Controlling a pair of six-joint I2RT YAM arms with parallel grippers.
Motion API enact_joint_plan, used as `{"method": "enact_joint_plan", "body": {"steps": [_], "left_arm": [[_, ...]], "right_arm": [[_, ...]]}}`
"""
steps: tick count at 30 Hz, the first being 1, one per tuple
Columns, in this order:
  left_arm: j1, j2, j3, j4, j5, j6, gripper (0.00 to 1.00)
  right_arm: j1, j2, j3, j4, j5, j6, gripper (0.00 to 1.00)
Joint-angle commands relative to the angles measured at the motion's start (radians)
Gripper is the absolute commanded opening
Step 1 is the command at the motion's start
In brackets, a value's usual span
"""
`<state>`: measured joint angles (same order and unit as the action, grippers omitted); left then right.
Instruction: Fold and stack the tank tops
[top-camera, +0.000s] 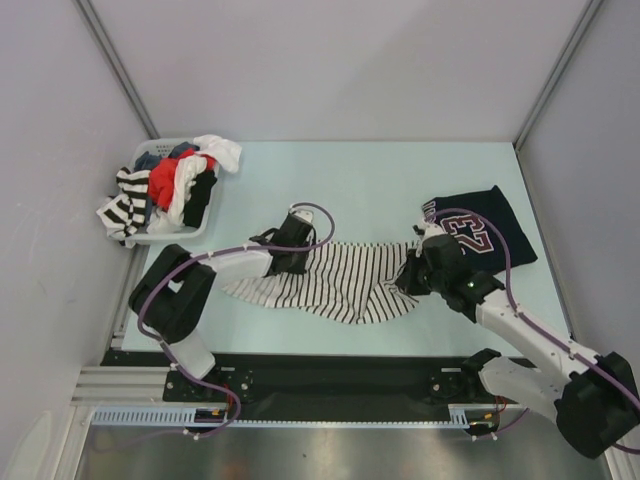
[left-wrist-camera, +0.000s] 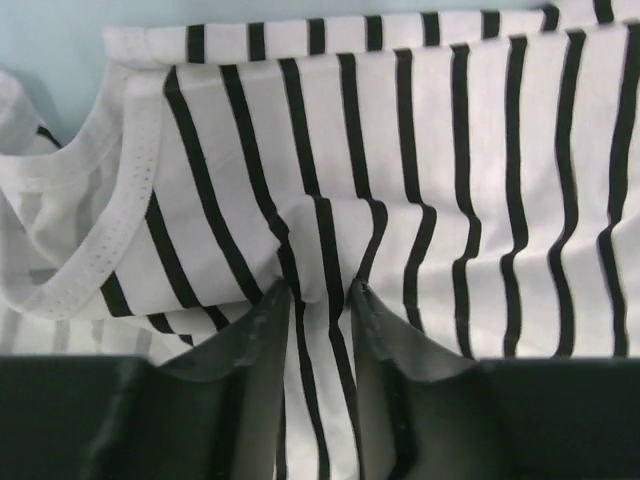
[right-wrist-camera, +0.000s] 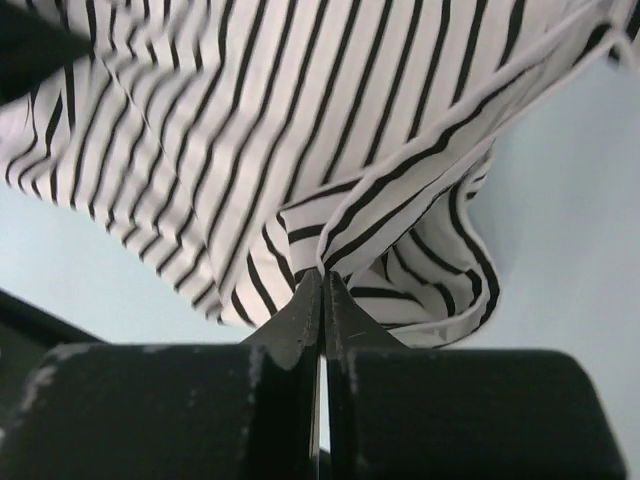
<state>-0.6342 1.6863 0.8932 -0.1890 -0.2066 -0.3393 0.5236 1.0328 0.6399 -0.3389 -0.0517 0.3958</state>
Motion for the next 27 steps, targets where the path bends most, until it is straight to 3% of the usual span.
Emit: {"method": "enact_joint_plan", "body": {"steps": [1,2,4,8,14,24,27], "left_arm": [[0.011,0.078,0.036,-0.036,0.021,-0.014,0.26],[0.011,0.098,0.044,-0.038,0.027,-0.013,0.20],[0.016,0.113,0.059,-0.043,0.026,-0.013,0.00],[0.086,0.115,0.085,-0.056,0.064,-0.056,0.01],[0.287,0.079,0.099,-0.035,0.165,-0.165,0.00],[0.323,0.020,0.133,-0.052,0.191,-0.176,0.01],[0.317,-0.034,0.106,-0.046,0.199,-0.168,0.06]], "right_arm": [[0.013,-0.091,-0.069,-0.066,-0.056,0.075,0.00],[0.012,-0.109,-0.081,-0.075,-0.060,0.084,0.00],[0.015,-0.168,-0.120,-0.092,-0.074,0.110,0.00],[0.029,-0.218,-0.176,-0.086,-0.097,0.182,0.00],[0.041,-0.270,-0.230,-0.091,-0.140,0.232,0.00],[0.068,-0.316,-0.269,-0.109,-0.177,0.279,0.03],[0.070,-0.323,-0.270,-0.097,-0.169,0.281,0.03]]}}
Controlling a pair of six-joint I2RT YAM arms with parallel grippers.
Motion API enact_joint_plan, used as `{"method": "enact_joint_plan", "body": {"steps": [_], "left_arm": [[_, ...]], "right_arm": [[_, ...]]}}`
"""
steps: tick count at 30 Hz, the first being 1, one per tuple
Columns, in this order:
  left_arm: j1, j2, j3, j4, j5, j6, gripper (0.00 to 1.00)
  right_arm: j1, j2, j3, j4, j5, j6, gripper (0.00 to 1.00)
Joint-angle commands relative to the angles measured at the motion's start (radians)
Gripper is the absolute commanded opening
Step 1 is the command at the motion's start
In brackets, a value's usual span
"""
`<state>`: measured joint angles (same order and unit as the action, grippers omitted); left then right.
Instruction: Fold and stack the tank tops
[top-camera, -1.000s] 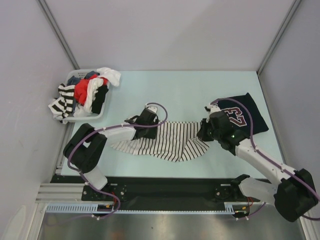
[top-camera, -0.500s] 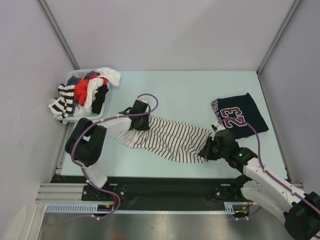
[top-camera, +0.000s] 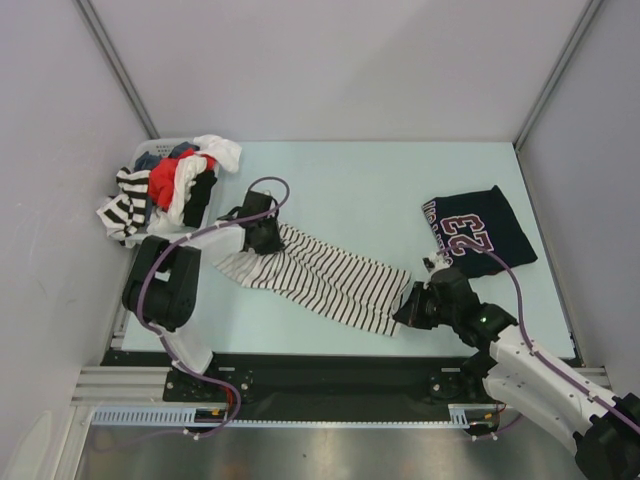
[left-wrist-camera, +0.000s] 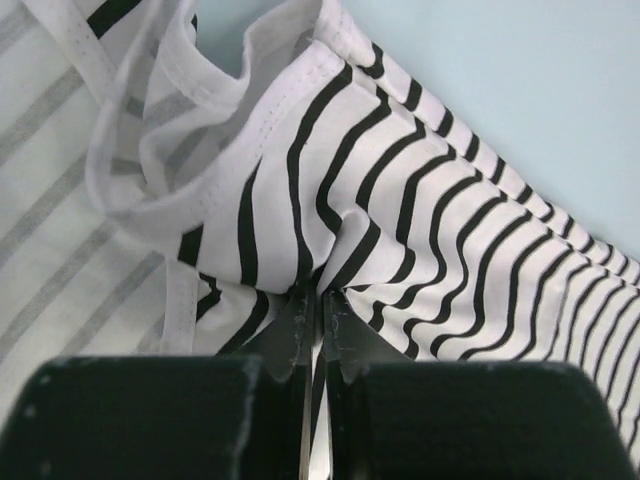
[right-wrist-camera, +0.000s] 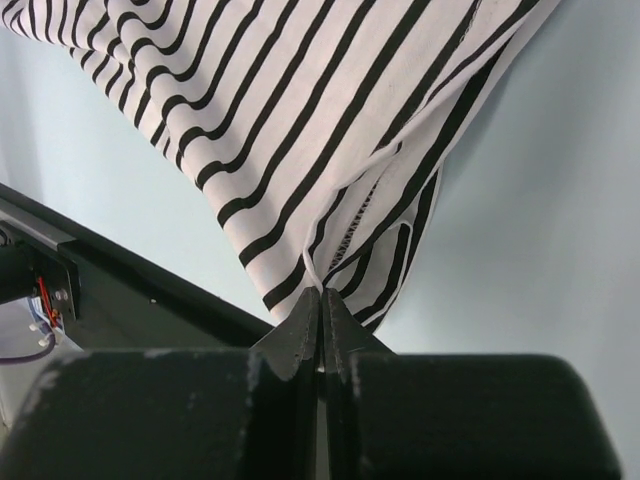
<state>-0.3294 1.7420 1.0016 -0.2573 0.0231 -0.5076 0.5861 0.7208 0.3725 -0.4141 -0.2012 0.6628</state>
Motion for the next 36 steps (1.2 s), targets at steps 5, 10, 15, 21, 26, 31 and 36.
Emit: {"method": "enact_joint_plan", "body": {"steps": [5,10,15,21,26,31,36], "left_arm": [[-0.063,-0.200,-0.023,-0.037,-0.080,0.030,0.14],[-0.148,-0.312,-0.006,-0.118,-0.192,0.043,0.27],[-0.207,-0.398,-0.044,-0.152,-0.245,0.035,0.46],[-0.209,-0.429,-0.066,-0.154,-0.279,0.027,0.50],[-0.209,-0.420,-0.066,-0.154,-0.258,0.034,0.51],[-0.209,-0.426,-0.101,-0.166,-0.281,0.053,0.51],[-0.209,-0.434,-0.144,-0.155,-0.265,0.050,0.56]], "right_arm": [[0.008,0.014,0.084,0.047,-0.021,0.015,0.03],[-0.012,0.204,0.275,0.061,0.031,-0.049,0.01],[-0.170,0.417,0.428,0.142,-0.006,-0.109,0.00],[-0.446,0.763,0.594,0.314,-0.112,-0.014,0.00],[-0.512,0.965,0.715,0.328,-0.193,0.040,0.46],[-0.493,0.858,0.620,0.301,-0.153,-0.054,0.68],[-0.488,0.692,0.488,0.267,-0.124,-0.144,0.61]]}}
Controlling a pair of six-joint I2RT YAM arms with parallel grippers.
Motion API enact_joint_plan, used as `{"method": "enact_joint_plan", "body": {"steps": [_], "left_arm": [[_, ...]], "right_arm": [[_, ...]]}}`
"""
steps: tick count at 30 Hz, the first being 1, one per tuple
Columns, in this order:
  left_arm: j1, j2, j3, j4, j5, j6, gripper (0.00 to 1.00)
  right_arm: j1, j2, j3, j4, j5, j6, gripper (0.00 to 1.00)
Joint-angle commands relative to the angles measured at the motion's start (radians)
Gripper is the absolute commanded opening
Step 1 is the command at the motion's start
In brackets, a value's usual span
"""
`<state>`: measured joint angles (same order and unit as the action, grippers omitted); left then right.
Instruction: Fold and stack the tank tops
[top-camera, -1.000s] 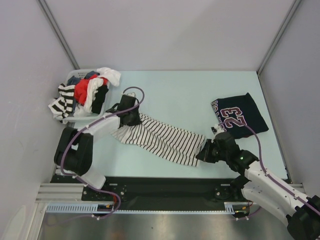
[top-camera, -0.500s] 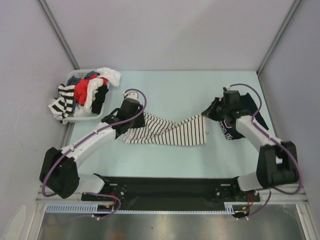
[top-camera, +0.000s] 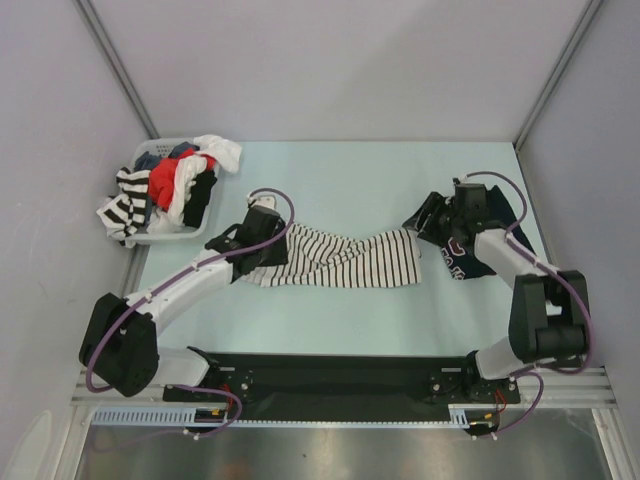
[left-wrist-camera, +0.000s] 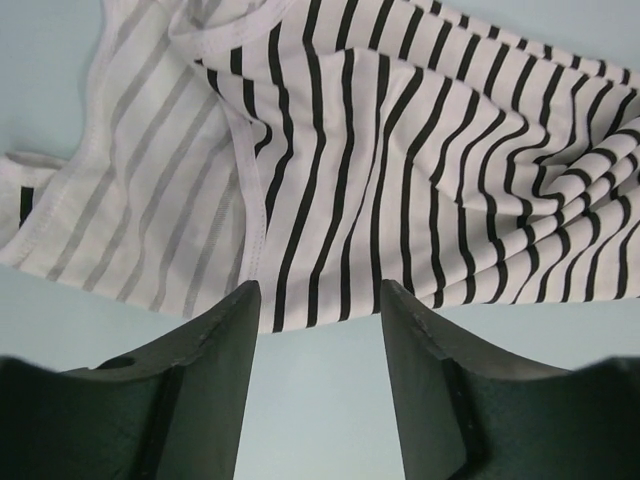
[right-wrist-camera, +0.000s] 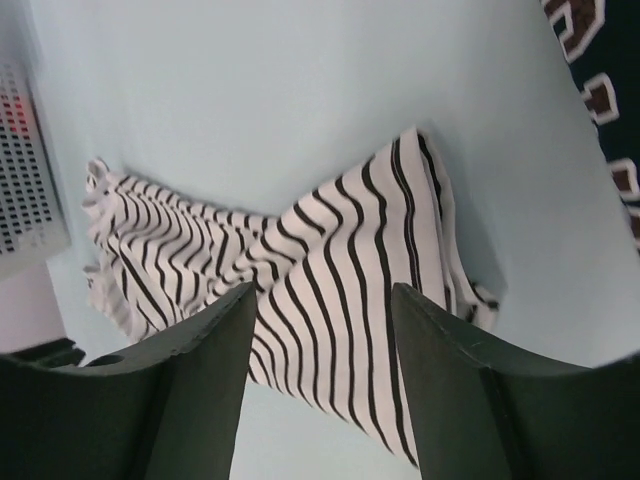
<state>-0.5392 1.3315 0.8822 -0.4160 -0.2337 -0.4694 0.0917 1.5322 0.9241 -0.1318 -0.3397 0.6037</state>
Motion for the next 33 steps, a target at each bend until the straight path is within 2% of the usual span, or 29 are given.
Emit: {"method": "enact_joint_plan", "body": {"steps": [1,2,5,9,14,20,23,25,26,30,32,33], "left_arm": [[0.001,-0.028,-0.035,0.006,-0.004,0.003,0.58],[0.001,-0.028,-0.045,0.008,-0.007,-0.003,0.64],[0.001,-0.044,-0.091,0.019,-0.021,-0.028,0.71],[0.001,-0.092,-0.170,0.039,-0.032,-0.051,0.75],[0.001,-0.143,-0.224,0.065,-0.041,-0.055,0.78],[0.001,-0.078,-0.233,0.086,-0.055,-0.067,0.78],[0.001,-0.049,-0.239,0.103,-0.052,-0.066,0.78],[0.001,-0.031,-0.246,0.120,-0.043,-0.066,0.78],[0.001,-0.020,-0.246,0.126,-0.038,-0.064,0.77],[0.001,0.057,-0.224,0.155,-0.016,-0.063,0.74],[0.001,0.089,-0.207,0.163,-0.003,-0.061,0.62],[0.001,0.113,-0.195,0.166,-0.001,-0.060,0.53]], "right_arm": [[0.020,-0.145,-0.082,-0.041,0.039,-0.099,0.61],[0.028,-0.191,-0.099,-0.055,0.053,-0.113,0.61],[0.075,-0.262,-0.172,-0.097,0.105,-0.143,0.64],[0.117,-0.329,-0.257,-0.114,0.189,-0.140,0.71],[0.151,-0.346,-0.307,-0.115,0.267,-0.142,0.71],[0.200,-0.291,-0.307,-0.091,0.280,-0.144,0.70],[0.214,-0.282,-0.311,-0.083,0.278,-0.142,0.66],[0.217,-0.282,-0.320,-0.075,0.269,-0.142,0.57],[0.218,-0.285,-0.321,-0.074,0.269,-0.142,0.57],[0.221,-0.288,-0.326,-0.068,0.246,-0.139,0.36],[0.229,-0.290,-0.324,-0.068,0.237,-0.139,0.27],[0.235,-0.297,-0.323,-0.071,0.231,-0.140,0.18]]}}
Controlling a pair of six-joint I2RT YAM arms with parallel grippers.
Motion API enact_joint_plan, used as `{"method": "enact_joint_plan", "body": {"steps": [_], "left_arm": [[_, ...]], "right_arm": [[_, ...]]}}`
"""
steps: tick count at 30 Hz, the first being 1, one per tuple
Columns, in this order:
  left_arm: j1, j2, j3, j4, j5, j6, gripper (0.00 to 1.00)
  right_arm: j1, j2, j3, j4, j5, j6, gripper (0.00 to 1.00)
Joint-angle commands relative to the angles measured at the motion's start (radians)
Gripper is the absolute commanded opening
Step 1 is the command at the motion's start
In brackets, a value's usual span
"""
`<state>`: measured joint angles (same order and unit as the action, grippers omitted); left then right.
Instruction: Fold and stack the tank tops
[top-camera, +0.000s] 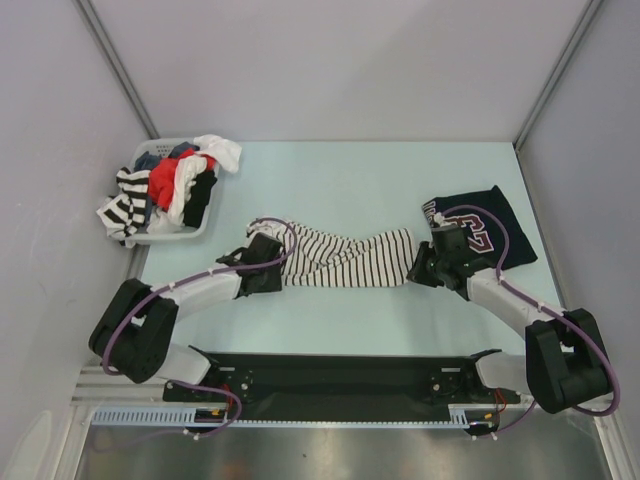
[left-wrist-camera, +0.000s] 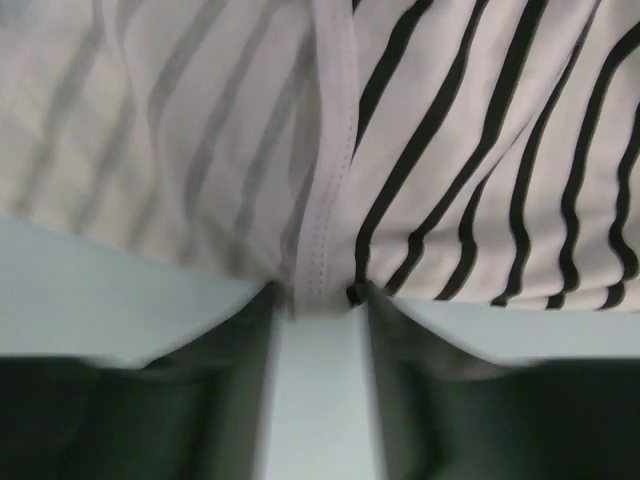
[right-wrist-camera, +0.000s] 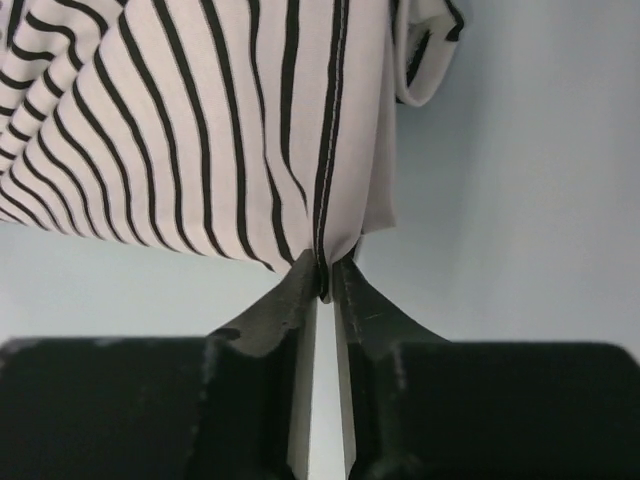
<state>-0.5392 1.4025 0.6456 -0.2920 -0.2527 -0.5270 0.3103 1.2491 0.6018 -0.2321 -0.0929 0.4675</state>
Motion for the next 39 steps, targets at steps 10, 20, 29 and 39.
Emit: {"method": "enact_joint_plan", "body": {"steps": [10,20,29,39], "left_arm": [[0.001,-0.122,0.094,-0.122,-0.053,-0.007,0.00],[-0.019,-0.473,0.310,-0.417,-0.065,-0.016,0.00],[0.036,-0.435,0.497,-0.509,-0.042,0.045,0.00],[0.038,-0.620,0.513,-0.619,0.139,0.025,0.00]], "right_arm": [[0.009,-0.155,0.113,-0.175,-0.094,-0.027,0.00],[0.009,-0.258,0.404,-0.369,-0.157,-0.024,0.00],[-0.046,-0.218,0.544,-0.407,-0.252,-0.029,0.00],[-0.028,-0.447,0.602,-0.593,-0.338,-0.009,0.00]]}}
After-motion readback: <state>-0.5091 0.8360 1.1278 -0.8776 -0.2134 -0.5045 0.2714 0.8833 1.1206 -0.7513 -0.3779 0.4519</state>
